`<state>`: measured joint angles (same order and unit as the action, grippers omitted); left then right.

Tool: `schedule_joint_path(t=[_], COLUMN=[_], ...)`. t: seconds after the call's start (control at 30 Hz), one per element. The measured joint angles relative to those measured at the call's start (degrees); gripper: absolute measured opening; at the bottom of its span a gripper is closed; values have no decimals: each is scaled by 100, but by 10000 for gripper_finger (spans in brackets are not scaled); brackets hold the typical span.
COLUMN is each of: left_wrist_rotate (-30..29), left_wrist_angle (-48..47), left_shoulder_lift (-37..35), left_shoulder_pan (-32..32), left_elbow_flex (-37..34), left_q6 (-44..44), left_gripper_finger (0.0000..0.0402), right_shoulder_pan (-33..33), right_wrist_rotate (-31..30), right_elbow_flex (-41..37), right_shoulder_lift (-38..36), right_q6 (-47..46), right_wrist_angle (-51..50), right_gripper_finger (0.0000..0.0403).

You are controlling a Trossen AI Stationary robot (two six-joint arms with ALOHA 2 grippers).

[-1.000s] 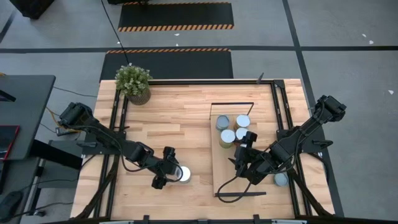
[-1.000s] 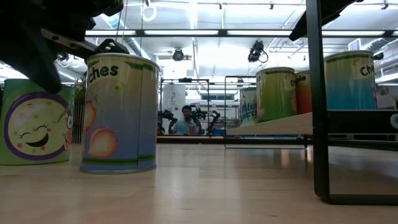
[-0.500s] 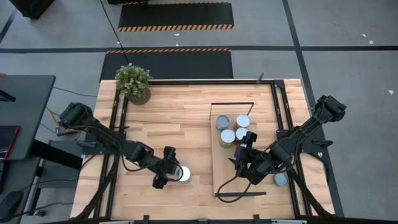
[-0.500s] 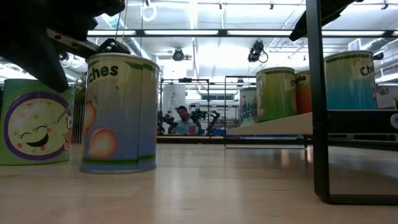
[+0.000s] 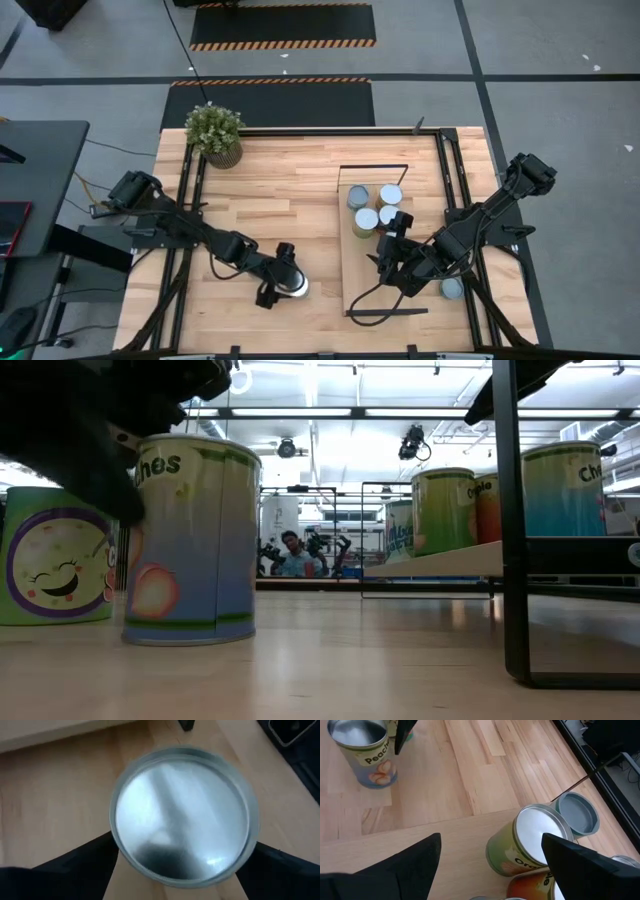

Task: Pick and place cans onto a shelf
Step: Put the canned peaches can on the shelf

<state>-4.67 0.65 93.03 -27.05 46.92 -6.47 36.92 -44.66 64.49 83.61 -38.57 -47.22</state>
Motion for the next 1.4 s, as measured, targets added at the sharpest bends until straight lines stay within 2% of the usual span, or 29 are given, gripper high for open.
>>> schedule_joint_path(t=[0.27,0.4,0.67,0.87,1.13,1.4], left_wrist_rotate=[-28,-65,-63,-16,215,242], left_wrist_angle=[320,369,525,332,-163,-234], left_shoulder_lift=[2,-44,266,1076,1910,1928], left_shoulder_pan=[290,605,1219,1379,1651,1726], left_elbow_flex=[0,138,986,1939,3097,3257], left_q6=[-7,196,819,1064,1072,1208], left_gripper_finger=[306,296,300,301,302,323], right_shoulder_pan=[-1,1,81,274,428,429], right_wrist_rotate=[-51,-76,-436,-685,-777,-780], right_elbow_flex=[72,445,870,870,870,868], right_shoulder_lift=[2,2,-289,-605,-688,-684], right_q6=[76,420,716,280,215,214], right_wrist_angle=[-26,-40,-587,-1182,-1166,-1158], right_gripper_finger=[352,352,352,352,352,352])
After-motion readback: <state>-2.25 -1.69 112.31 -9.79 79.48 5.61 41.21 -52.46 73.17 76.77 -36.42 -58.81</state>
